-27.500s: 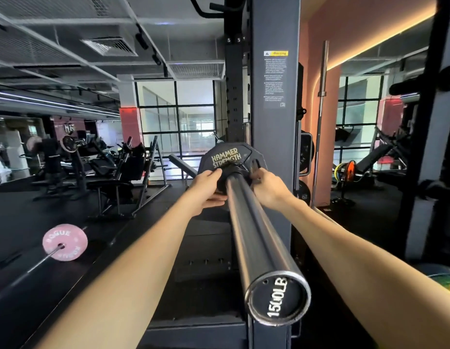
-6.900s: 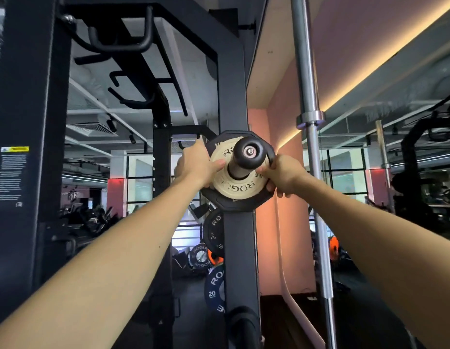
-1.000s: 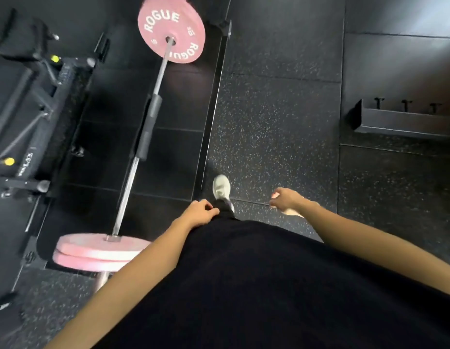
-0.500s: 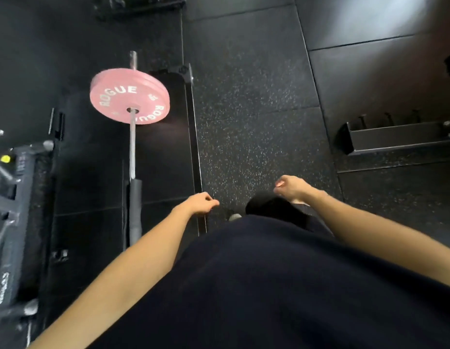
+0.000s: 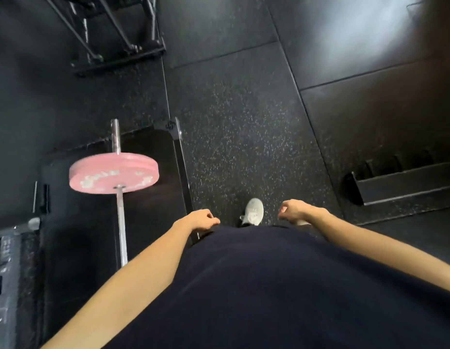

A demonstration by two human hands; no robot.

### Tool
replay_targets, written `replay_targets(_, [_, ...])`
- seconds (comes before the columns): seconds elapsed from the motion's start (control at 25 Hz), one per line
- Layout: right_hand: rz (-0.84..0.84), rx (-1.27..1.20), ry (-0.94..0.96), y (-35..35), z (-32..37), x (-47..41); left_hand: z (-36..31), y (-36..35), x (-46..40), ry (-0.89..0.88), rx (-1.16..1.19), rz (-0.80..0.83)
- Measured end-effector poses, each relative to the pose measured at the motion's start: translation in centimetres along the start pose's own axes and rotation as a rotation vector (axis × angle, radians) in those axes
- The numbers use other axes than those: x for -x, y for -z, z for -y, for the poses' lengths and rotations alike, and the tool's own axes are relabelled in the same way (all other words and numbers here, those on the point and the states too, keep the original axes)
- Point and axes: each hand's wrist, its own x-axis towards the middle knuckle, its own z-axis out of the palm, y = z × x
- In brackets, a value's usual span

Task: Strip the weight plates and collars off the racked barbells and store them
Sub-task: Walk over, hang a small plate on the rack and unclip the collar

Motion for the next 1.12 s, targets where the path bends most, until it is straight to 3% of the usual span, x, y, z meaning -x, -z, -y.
replay_targets(0.12, [-0.106, -0.056, 0.026, 9.8, 0.4, -3.8, -3.7, 9.5, -3.7, -0.018, 0.049, -0.173])
replay_targets(0.2, [-0.13, -0.104, 0.022, 15.0, 0.8, -5.6, -6.9, 13.7, -5.5, -0.037, 0.113, -0.187])
replay_targets(0.44, [-0.127, -0.214, 0.015, 27.7, 0.2, -13.9, -16.9, 25.1, -13.7, -0.071, 0.05, -0.002])
replay_targets(0.64, [-0.09, -0.248, -0.063, 41.7, -1.2, -20.6, -26.7, 41.8, -23.9, -0.102, -0.12, 0.009])
replay_targets(0.8, [-0.279, -0.382, -0.128, 53.4, -3.6, -23.8, -37.0, 53.1, -29.0, -0.201, -0.27, 0.013])
replay_targets(0.88, [-0.319, -0.487, -0.184, 57.3, -5.1, -25.3, -42.1, 56.5, -30.8, -0.246, -0.374, 0.047])
replay_targets(1.12, [-0.18, -0.615, -0.249, 67.7, -11.9, -31.5, -56.9, 63.4, -38.2, -0.318, -0.604, 0.194])
